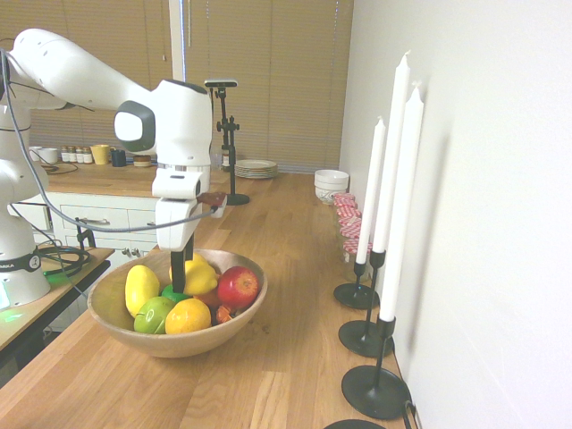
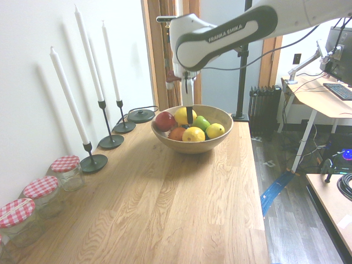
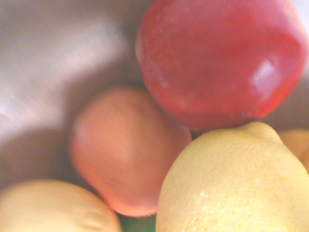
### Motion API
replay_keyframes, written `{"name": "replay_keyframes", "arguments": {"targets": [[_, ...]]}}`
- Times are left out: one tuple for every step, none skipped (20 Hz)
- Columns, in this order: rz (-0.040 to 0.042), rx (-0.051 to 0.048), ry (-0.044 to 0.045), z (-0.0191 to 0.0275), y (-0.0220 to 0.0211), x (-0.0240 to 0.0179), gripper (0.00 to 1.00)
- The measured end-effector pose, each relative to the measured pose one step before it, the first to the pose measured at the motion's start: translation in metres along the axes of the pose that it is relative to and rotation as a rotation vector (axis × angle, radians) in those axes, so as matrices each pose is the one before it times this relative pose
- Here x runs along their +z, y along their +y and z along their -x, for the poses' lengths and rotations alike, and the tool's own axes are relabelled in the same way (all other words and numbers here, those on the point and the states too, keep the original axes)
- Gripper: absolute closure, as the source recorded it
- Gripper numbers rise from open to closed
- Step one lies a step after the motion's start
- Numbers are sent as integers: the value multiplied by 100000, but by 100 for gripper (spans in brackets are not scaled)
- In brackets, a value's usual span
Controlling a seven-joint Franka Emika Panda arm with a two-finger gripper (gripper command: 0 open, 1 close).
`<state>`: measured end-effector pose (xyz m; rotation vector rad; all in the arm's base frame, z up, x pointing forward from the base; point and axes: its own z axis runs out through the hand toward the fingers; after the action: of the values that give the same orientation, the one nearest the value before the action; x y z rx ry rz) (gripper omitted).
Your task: Take yellow lemon out of the basket
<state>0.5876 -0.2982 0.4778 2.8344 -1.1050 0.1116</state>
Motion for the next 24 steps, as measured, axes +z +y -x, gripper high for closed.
{"name": "replay_keyframes", "arguments": {"targets": [[-1860, 1621, 1986, 410, -633, -1743, 100], [-1807, 1709, 1698, 473, -747, -1657, 100], [-1596, 1729, 1545, 514, -885, -1516, 100], [-1381, 1869, 1374, 565, -1052, -1361, 100], [-1384, 1840, 1018, 664, -1247, -1038, 100], [-1146, 1346, 587, 799, -1422, -731, 100], [-784, 1145, 345, 921, -1608, -457, 100], [-383, 875, 307, 1121, -1868, -270, 100], [-509, 981, 108, 1226, -1930, -78, 100], [-584, 1309, -47, 1402, -2055, 69, 100], [-689, 1191, -192, 1337, -1854, 176, 100], [-693, 1157, -45, 1179, -1631, 330, 100], [-386, 1123, -5, 1122, -1473, 463, 100], [-51, 907, 37, 911, -1186, 622, 100], [360, 767, 154, 743, -985, 791, 100], [450, 607, -217, 713, -910, 953, 100], [353, 399, -318, 763, -934, 1034, 100], [578, 328, -299, 739, -872, 1132, 100], [347, 136, -290, 775, -886, 1137, 100], [331, 128, -407, 845, -894, 1173, 100], [347, -87, -519, 869, -853, 1122, 100], [235, -62, -573, 883, -822, 1040, 100], [464, 103, -634, 824, -700, 964, 100], [385, 123, -509, 723, -618, 792, 100]]}}
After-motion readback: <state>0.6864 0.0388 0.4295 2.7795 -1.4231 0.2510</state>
